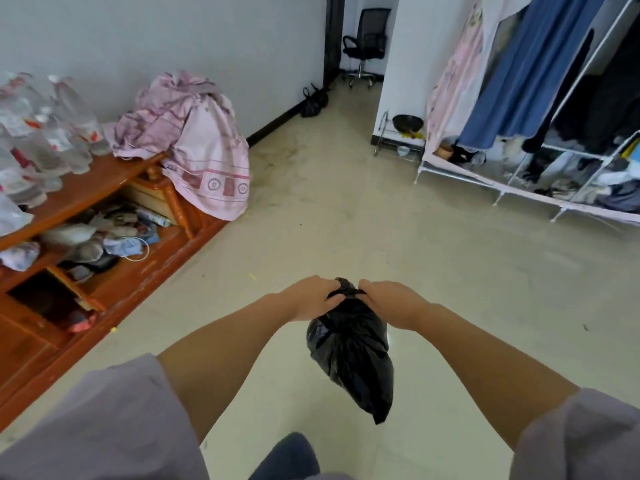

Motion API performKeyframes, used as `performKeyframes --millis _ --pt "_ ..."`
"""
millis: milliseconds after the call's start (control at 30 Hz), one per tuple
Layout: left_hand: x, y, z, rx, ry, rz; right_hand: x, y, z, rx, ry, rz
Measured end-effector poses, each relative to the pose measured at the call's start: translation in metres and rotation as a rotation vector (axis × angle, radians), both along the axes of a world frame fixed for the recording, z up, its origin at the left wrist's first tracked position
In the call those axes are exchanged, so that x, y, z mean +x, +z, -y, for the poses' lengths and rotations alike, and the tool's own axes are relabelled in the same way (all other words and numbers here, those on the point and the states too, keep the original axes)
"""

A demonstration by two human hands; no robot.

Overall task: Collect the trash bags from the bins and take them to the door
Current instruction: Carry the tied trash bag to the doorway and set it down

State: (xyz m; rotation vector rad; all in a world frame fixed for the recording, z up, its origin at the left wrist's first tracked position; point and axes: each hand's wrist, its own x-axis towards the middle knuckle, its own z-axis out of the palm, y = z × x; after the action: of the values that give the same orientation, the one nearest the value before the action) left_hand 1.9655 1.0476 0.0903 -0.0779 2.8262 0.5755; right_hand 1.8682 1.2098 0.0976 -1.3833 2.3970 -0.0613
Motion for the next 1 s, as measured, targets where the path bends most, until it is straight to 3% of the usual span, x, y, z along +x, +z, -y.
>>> performKeyframes --millis 600,1000 --pt "-0.427 0.004 0.227 -0.053 -0.104 -0.014 -0.413 0.000 0.219 -0.027 -0.099 0.022" --pt "-0.706 0.002 0.380 -0.021 0.064 -0.036 -0.714 0.008 0.385 -0.001 0.032 0.013"
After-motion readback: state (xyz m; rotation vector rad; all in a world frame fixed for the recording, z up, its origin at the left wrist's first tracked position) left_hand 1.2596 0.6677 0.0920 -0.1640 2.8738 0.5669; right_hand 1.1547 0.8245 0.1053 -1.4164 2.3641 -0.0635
